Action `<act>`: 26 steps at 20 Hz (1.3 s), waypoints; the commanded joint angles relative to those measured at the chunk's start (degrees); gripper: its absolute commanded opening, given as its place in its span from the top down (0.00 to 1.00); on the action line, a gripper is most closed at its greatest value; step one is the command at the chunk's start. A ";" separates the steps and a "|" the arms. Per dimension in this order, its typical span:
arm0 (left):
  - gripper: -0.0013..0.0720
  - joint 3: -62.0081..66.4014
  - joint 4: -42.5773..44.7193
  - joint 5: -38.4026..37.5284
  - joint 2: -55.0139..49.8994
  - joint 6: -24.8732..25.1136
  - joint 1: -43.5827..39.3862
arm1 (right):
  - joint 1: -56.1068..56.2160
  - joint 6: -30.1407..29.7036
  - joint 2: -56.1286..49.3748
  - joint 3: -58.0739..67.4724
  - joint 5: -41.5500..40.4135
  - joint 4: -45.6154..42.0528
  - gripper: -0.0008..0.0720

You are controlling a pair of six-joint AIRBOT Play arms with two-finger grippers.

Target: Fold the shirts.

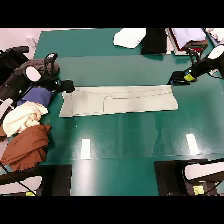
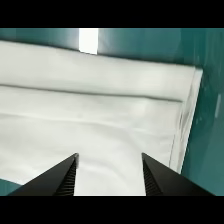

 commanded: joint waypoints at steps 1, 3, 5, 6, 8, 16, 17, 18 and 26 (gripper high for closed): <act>0.31 2.32 -0.11 -3.06 -0.15 -0.33 0.04 | -2.21 -3.21 -1.11 2.69 2.58 3.39 0.29; 0.93 3.43 -2.29 -4.92 -0.15 -0.09 0.02 | -6.47 -5.66 -0.70 0.66 4.26 9.22 0.29; 0.95 3.41 -5.03 -5.16 -0.13 -0.11 -0.57 | -11.98 -8.70 -0.57 -3.54 6.10 14.82 0.26; 0.95 3.41 -5.84 -5.11 -0.13 -0.11 -1.46 | -14.60 -9.55 -0.61 -5.95 6.60 15.47 0.26; 0.95 3.41 -6.08 -4.42 -0.35 -0.13 -4.70 | -20.15 -10.32 -1.29 -10.54 5.35 15.67 0.25; 0.95 3.43 -6.16 1.88 -3.23 -3.61 -18.62 | -20.06 -14.19 -9.90 -16.04 4.61 22.62 0.10; 0.95 3.52 -6.32 2.86 -3.98 -3.65 -19.50 | -18.69 -14.21 -10.19 -16.04 3.56 23.21 0.10; 0.95 4.20 -6.54 3.45 -5.27 -3.65 -20.24 | -16.87 -14.23 -10.19 -16.04 2.32 23.39 0.11; 0.95 17.90 -8.63 3.58 -20.63 -3.58 -23.65 | -5.35 -15.67 -9.64 -5.55 5.25 23.30 0.96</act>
